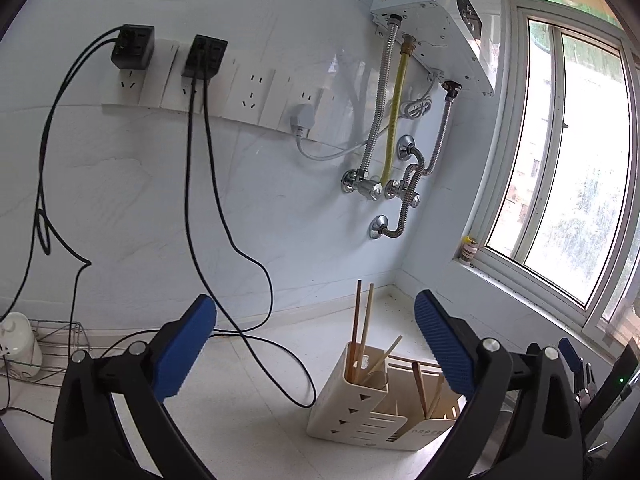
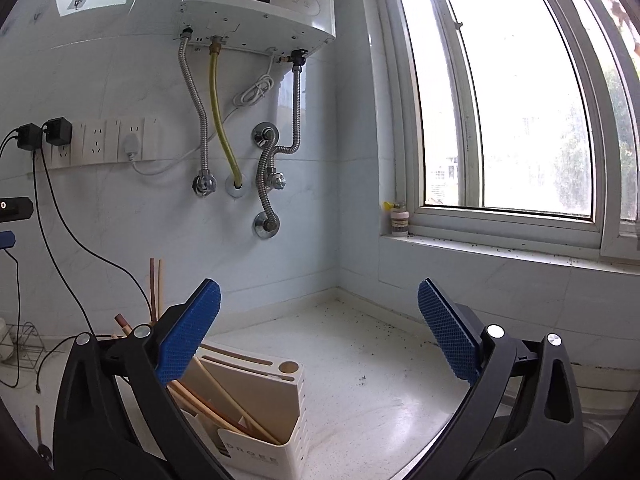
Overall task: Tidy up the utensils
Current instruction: 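Move both open tools back over the black spoon and brown chopstick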
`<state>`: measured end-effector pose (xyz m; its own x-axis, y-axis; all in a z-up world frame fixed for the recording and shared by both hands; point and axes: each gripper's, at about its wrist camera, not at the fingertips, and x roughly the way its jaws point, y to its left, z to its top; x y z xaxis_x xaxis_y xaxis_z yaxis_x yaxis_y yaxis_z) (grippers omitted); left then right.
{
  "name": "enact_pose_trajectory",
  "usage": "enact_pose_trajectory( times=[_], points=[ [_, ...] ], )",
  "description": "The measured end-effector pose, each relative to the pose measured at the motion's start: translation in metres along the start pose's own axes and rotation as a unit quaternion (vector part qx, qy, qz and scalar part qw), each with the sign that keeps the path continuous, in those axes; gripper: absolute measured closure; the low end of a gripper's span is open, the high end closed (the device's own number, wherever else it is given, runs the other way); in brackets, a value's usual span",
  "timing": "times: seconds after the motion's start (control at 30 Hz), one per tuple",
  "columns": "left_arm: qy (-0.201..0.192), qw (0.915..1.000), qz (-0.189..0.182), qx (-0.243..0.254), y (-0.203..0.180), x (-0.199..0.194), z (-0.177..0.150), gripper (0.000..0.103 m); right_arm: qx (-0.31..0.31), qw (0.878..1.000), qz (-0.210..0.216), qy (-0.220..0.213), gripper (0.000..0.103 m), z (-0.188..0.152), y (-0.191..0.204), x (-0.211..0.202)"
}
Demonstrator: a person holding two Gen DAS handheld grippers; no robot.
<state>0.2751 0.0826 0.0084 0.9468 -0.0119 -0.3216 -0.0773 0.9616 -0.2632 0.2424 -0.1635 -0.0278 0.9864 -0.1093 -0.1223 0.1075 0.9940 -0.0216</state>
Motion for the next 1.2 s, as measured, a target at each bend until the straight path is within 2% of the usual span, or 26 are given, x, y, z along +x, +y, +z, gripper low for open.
enact_pose_trajectory(
  times=[0.13, 0.23, 0.37, 0.57, 0.73, 0.9, 1.03, 1.1, 1.2],
  points=[
    [0.002, 0.9995, 0.021, -0.022, 0.023, -0.026, 0.010, 0.005, -0.019, 1.000, 0.001, -0.007, 0.008, 0.005, 0.013, -0.007],
    [-0.006, 0.9988, 0.044, -0.017, 0.039, -0.049, 0.017, 0.005, -0.010, 1.000, 0.005, -0.012, 0.008, 0.006, 0.020, -0.015],
    [-0.007, 0.9968, 0.078, -0.014, 0.061, -0.071, 0.019, 0.005, -0.005, 1.000, 0.020, 0.003, 0.008, 0.000, 0.036, -0.019],
    [0.020, 0.9910, 0.127, -0.037, 0.100, -0.095, 0.007, 0.005, -0.017, 0.997, 0.069, 0.013, 0.008, -0.004, 0.070, -0.026],
    [0.047, 0.9829, 0.157, -0.085, 0.133, -0.105, -0.014, 0.005, -0.034, 0.992, 0.116, 0.026, 0.008, -0.011, 0.103, -0.032],
    [0.080, 0.9717, 0.188, -0.119, 0.159, -0.112, -0.039, 0.005, -0.056, 0.981, 0.176, 0.051, 0.008, -0.023, 0.137, -0.041],
    [0.098, 0.9642, 0.207, -0.133, 0.173, -0.119, -0.057, 0.005, -0.071, 0.968, 0.225, 0.083, 0.008, -0.036, 0.164, -0.048],
    [0.106, 0.9603, 0.214, -0.145, 0.179, -0.122, -0.065, 0.005, -0.083, 0.959, 0.252, 0.103, 0.008, -0.044, 0.180, -0.050],
    [0.114, 0.9561, 0.217, -0.160, 0.184, -0.127, -0.076, 0.005, -0.113, 0.938, 0.295, 0.143, 0.008, -0.059, 0.204, -0.051]
  ],
)
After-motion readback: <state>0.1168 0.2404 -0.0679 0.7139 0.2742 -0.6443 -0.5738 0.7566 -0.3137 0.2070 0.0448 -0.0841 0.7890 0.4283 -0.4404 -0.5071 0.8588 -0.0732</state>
